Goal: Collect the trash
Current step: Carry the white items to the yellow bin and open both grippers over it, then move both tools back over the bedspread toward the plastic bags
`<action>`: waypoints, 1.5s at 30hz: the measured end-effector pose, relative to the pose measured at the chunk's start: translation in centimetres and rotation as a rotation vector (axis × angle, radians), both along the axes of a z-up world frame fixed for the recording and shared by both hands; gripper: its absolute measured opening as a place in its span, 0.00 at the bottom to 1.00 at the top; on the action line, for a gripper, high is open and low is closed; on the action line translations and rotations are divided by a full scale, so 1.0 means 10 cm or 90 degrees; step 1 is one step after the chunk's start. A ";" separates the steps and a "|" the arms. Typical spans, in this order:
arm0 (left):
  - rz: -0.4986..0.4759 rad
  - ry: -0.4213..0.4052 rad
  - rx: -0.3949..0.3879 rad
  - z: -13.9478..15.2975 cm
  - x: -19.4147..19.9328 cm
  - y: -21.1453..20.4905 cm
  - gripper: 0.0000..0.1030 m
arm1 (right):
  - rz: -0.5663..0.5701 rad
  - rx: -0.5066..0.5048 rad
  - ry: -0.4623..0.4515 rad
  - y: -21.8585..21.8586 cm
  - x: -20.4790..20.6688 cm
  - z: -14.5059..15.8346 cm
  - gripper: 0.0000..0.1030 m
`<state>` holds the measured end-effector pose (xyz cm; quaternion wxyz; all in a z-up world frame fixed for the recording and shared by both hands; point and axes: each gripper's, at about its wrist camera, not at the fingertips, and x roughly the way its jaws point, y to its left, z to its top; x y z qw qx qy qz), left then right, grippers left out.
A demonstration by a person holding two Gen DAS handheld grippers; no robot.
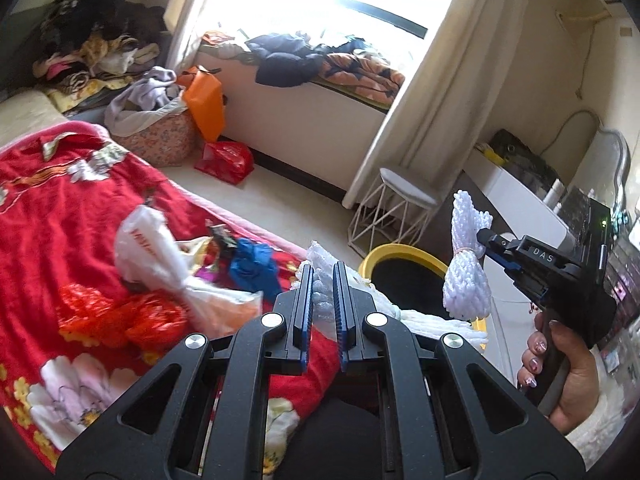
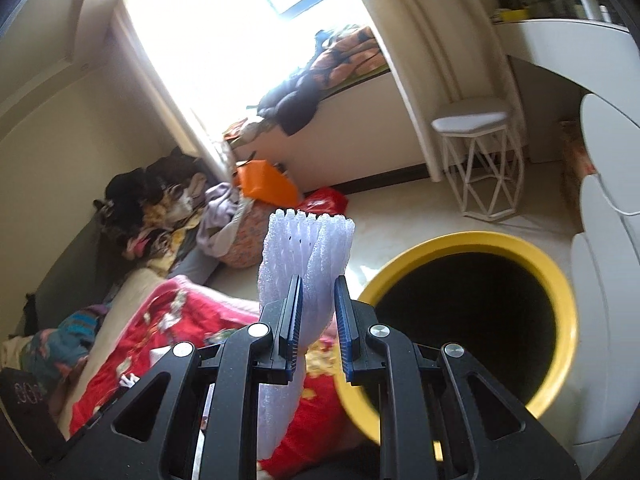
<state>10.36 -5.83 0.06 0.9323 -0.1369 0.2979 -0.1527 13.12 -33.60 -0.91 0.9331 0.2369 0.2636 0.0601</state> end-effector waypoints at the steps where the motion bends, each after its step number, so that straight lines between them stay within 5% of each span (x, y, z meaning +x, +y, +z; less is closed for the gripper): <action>1: -0.005 0.001 0.006 -0.01 0.03 -0.07 0.06 | -0.009 -0.003 0.000 -0.05 -0.01 -0.02 0.16; 23: -0.076 0.039 0.104 -0.40 0.58 -1.05 0.06 | -0.132 -0.041 0.072 -0.78 0.11 -0.55 0.16; 27: -0.095 0.051 0.114 -0.48 0.71 -1.19 0.07 | -0.121 -0.004 0.093 -0.89 0.18 -0.69 0.23; 32: -0.128 0.054 0.096 -0.54 0.80 -1.29 0.47 | -0.131 0.002 0.095 -0.95 0.16 -0.73 0.48; 35: -0.130 0.045 0.081 -0.51 0.74 -1.25 0.64 | -0.131 -0.004 0.088 -0.93 0.14 -0.72 0.54; 45: -0.092 0.005 0.076 -0.31 0.52 -0.97 0.85 | -0.063 -0.072 0.016 -0.48 -0.08 -0.41 0.74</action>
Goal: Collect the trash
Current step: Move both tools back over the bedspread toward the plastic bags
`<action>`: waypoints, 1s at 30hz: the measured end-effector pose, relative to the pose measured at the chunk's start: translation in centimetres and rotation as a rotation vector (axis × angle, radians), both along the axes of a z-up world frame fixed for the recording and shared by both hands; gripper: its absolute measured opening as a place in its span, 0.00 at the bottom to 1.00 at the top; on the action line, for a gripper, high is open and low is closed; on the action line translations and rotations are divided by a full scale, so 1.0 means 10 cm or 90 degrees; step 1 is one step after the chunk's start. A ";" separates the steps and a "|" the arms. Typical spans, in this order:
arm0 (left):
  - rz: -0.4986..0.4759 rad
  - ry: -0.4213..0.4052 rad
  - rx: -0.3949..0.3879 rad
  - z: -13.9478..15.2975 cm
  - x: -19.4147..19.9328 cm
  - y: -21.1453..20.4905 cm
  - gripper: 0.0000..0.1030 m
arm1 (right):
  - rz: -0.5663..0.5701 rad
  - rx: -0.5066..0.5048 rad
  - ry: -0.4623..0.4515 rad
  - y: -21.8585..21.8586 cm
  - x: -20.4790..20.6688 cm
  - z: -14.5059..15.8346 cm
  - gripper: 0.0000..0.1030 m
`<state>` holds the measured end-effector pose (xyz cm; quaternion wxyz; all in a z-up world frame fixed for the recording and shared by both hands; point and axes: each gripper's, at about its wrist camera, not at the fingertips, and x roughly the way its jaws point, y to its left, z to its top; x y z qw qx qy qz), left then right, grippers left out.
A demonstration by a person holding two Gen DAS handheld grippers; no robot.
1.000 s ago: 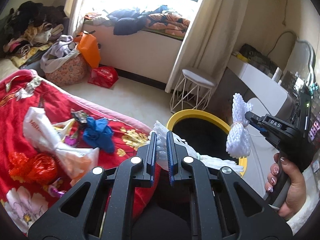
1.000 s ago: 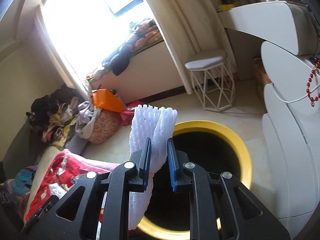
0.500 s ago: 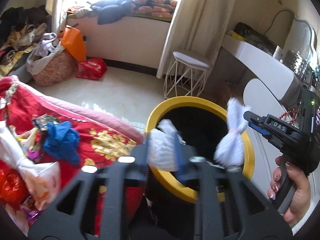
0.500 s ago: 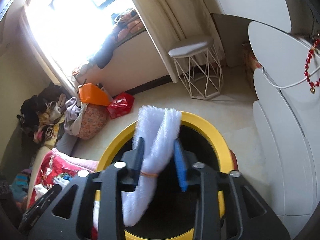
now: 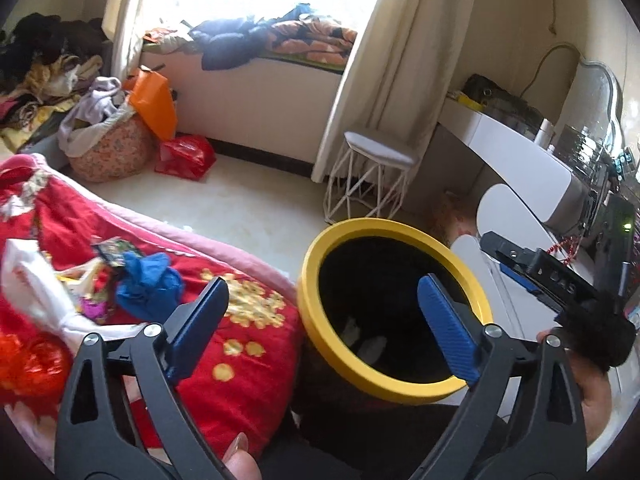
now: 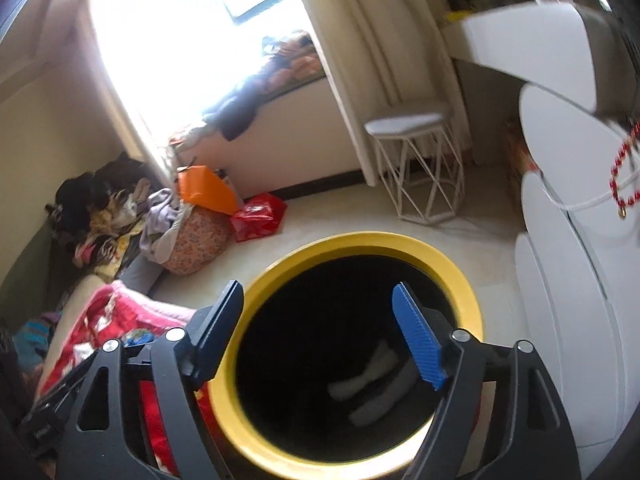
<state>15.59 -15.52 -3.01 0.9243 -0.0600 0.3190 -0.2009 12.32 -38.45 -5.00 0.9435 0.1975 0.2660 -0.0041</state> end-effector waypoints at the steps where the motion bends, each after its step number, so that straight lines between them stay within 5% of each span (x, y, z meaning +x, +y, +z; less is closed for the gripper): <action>1: 0.009 -0.005 -0.002 0.02 -0.03 0.06 0.86 | 0.010 -0.006 -0.007 0.06 -0.02 0.04 0.76; 30: 0.167 -0.046 -0.035 0.23 -0.48 1.15 0.88 | 0.219 -0.063 -0.037 1.33 -0.23 0.31 0.81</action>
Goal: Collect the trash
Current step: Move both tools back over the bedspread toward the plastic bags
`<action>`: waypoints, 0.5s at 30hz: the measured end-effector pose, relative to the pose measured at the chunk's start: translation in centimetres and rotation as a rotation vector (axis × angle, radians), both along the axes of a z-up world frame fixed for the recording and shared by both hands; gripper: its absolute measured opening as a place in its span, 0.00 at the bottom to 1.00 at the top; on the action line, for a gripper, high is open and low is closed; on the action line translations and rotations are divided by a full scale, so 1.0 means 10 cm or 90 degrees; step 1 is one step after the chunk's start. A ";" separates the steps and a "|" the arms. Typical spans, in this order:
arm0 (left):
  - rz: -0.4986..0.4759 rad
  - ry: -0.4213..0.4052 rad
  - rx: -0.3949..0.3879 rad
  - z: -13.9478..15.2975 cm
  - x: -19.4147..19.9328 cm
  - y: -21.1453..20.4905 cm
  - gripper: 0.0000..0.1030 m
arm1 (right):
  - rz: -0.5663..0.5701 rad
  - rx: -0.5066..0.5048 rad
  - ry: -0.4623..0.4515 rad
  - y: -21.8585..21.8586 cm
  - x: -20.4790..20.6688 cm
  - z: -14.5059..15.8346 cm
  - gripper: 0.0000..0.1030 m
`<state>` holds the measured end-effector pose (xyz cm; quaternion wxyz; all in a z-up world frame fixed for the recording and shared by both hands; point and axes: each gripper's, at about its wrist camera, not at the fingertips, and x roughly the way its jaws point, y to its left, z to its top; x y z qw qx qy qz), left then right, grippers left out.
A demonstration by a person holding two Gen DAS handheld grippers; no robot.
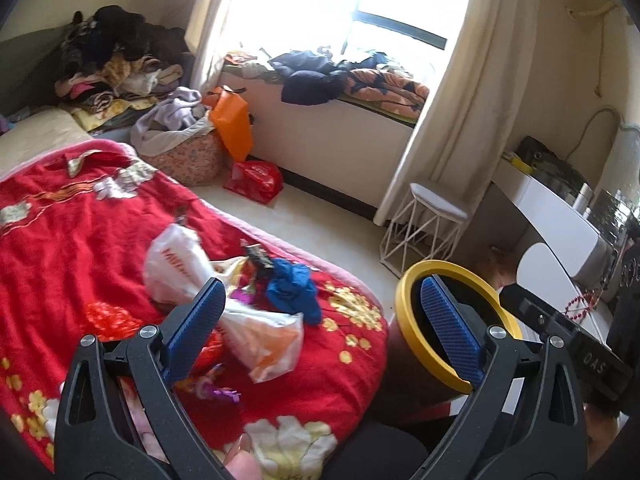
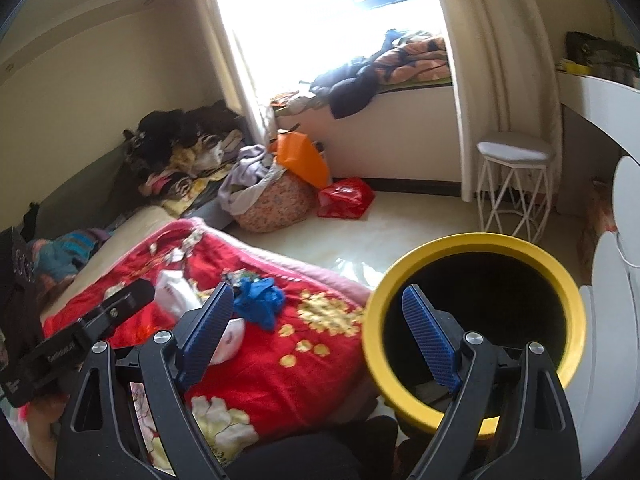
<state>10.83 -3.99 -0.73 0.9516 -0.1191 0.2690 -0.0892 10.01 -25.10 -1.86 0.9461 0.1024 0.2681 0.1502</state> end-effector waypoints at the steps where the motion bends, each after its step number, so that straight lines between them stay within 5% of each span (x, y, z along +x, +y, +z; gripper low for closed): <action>1: 0.006 0.000 -0.002 0.00 -0.01 0.05 0.88 | 0.008 -0.001 0.002 0.04 0.00 -0.01 0.81; 15: 0.093 0.014 -0.023 -0.08 -0.13 0.66 0.88 | 0.102 -0.028 0.033 0.67 0.05 -0.15 0.81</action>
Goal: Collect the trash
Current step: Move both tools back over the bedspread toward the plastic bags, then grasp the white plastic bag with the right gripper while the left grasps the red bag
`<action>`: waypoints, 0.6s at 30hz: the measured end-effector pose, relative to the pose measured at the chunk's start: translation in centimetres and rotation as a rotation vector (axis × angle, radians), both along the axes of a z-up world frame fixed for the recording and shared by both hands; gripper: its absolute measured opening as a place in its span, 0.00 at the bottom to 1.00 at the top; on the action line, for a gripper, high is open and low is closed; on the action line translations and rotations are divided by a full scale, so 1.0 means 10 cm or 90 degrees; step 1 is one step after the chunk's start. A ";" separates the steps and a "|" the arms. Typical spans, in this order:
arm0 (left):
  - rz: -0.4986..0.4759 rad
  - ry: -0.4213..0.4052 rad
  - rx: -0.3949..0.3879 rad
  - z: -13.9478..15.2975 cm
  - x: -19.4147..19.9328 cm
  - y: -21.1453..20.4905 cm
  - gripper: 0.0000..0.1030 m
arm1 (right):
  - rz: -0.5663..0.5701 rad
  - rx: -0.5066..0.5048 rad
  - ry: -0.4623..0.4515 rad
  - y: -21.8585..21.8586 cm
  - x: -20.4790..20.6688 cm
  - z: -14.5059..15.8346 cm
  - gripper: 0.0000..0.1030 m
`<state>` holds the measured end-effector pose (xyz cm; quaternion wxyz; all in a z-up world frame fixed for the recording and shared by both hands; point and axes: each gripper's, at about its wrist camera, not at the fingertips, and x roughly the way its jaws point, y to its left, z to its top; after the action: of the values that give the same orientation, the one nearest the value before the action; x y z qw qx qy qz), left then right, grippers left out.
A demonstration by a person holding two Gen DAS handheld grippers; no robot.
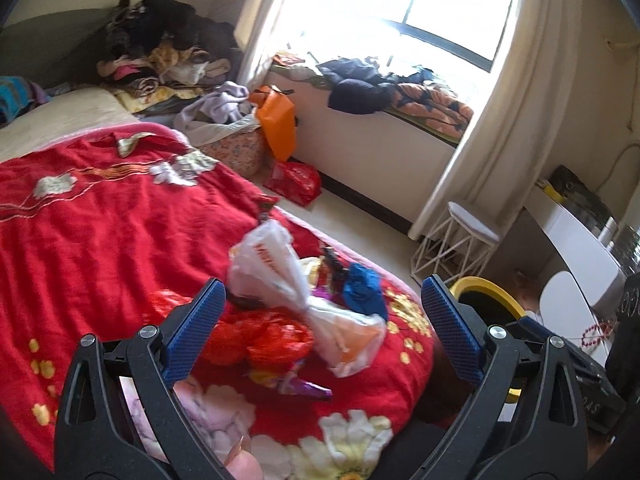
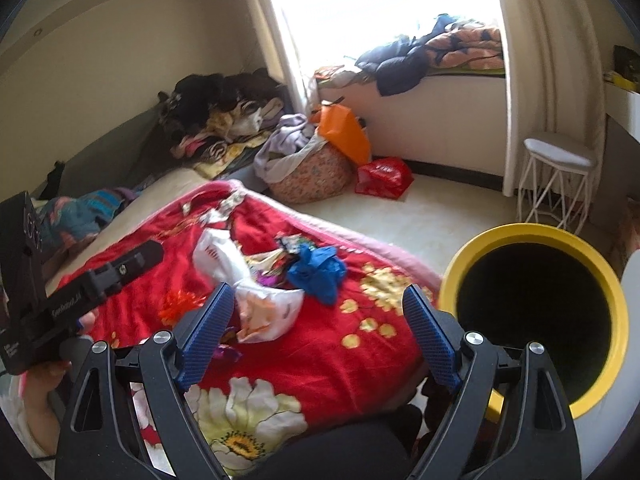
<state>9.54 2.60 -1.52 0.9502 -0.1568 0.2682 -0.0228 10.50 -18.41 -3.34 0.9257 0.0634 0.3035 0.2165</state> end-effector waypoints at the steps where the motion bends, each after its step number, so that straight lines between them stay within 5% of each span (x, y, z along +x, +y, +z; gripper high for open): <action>1: 0.009 0.001 -0.001 -0.01 -0.01 0.06 0.88 | 0.007 -0.003 0.006 0.06 0.02 -0.02 0.81; 18: 0.108 0.073 -0.006 -0.44 -0.05 0.77 0.88 | 0.049 -0.019 0.093 0.55 0.54 -0.42 0.81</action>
<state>9.03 10.33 -5.87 0.9311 -0.1842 0.3080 0.0654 15.87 -12.90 -7.54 0.8928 0.0536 0.3759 0.2424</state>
